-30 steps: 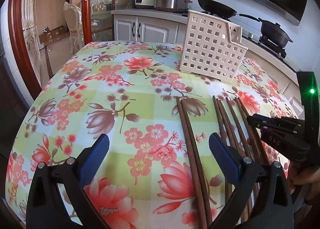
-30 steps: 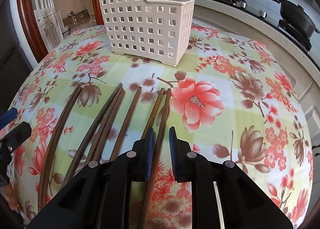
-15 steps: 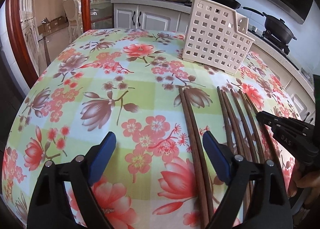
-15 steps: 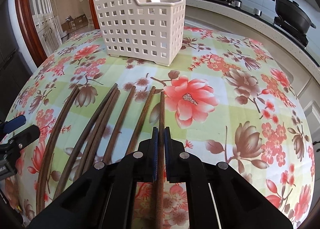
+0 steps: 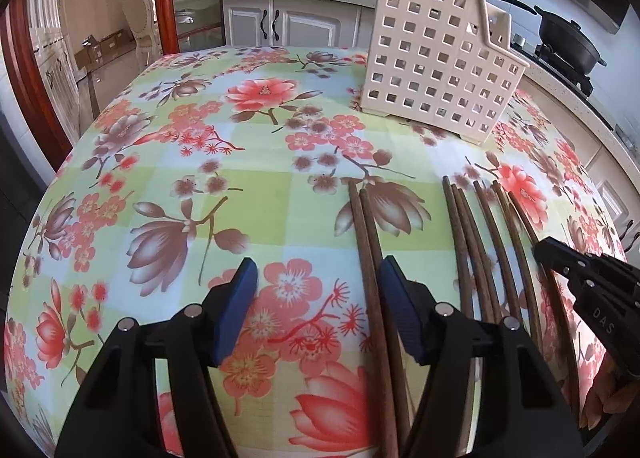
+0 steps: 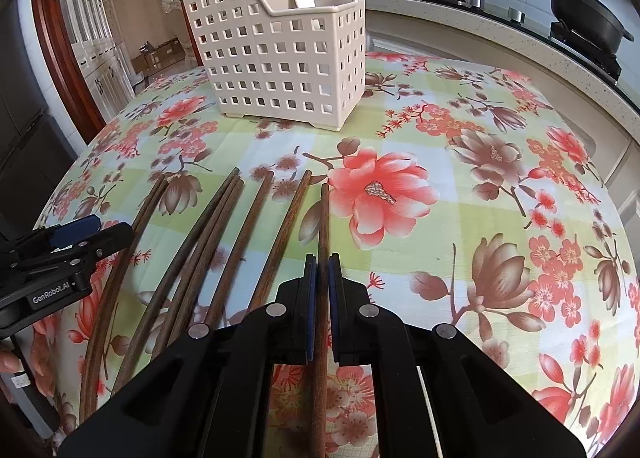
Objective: Organize utensils
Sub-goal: 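Close the right tool on one brown chopstick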
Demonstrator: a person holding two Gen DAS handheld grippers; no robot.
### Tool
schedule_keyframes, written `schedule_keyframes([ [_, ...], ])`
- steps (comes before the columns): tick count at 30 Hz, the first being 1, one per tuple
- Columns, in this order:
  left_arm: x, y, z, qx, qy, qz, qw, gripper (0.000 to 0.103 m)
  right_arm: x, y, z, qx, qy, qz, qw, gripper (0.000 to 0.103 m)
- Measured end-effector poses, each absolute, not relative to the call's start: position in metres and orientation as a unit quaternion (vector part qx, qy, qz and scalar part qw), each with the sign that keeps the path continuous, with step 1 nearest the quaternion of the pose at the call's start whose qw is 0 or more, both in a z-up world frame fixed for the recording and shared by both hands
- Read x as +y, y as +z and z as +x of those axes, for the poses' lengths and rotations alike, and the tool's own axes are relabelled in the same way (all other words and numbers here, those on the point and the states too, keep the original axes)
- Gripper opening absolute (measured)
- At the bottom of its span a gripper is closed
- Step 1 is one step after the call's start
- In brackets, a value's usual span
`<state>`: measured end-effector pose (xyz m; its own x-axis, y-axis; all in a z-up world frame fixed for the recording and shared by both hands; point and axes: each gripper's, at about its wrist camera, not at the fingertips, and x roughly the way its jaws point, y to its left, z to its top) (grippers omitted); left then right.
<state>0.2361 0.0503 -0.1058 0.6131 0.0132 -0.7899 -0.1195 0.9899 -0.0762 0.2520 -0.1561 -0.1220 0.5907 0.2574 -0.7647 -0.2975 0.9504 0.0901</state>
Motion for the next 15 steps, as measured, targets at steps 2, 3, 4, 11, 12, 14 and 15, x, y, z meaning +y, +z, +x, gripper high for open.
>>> schedule_keyframes([
  [2, 0.052, -0.106, 0.237, 0.438, 0.037, -0.063, 0.896, 0.059, -0.158, -0.122, 0.252, 0.425, 0.158, -0.02, 0.891, 0.006],
  [3, 0.052, -0.105, 0.237, 0.437, 0.036, -0.064, 0.896, 0.059, -0.158, -0.122, 0.252, 0.425, 0.159, -0.02, 0.891, 0.006],
  [4, 0.053, -0.105, 0.237, 0.437, 0.038, -0.064, 0.897, 0.058, -0.158, -0.122, 0.252, 0.426, 0.159, -0.019, 0.891, 0.006],
  [11, 0.052, -0.106, 0.238, 0.439, 0.044, -0.055, 0.896, 0.055, -0.159, -0.122, 0.252, 0.426, 0.16, -0.018, 0.89, 0.006],
  [12, 0.05, -0.106, 0.239, 0.44, 0.044, -0.052, 0.895, 0.055, -0.158, -0.122, 0.252, 0.426, 0.159, -0.019, 0.891, 0.006],
  [14, 0.045, -0.106, 0.239, 0.441, 0.041, -0.042, 0.895, 0.054, -0.158, -0.122, 0.252, 0.426, 0.159, -0.02, 0.89, 0.006],
  [15, 0.042, -0.106, 0.24, 0.441, 0.039, -0.036, 0.896, 0.054, -0.157, -0.122, 0.252, 0.427, 0.159, -0.022, 0.89, 0.006],
])
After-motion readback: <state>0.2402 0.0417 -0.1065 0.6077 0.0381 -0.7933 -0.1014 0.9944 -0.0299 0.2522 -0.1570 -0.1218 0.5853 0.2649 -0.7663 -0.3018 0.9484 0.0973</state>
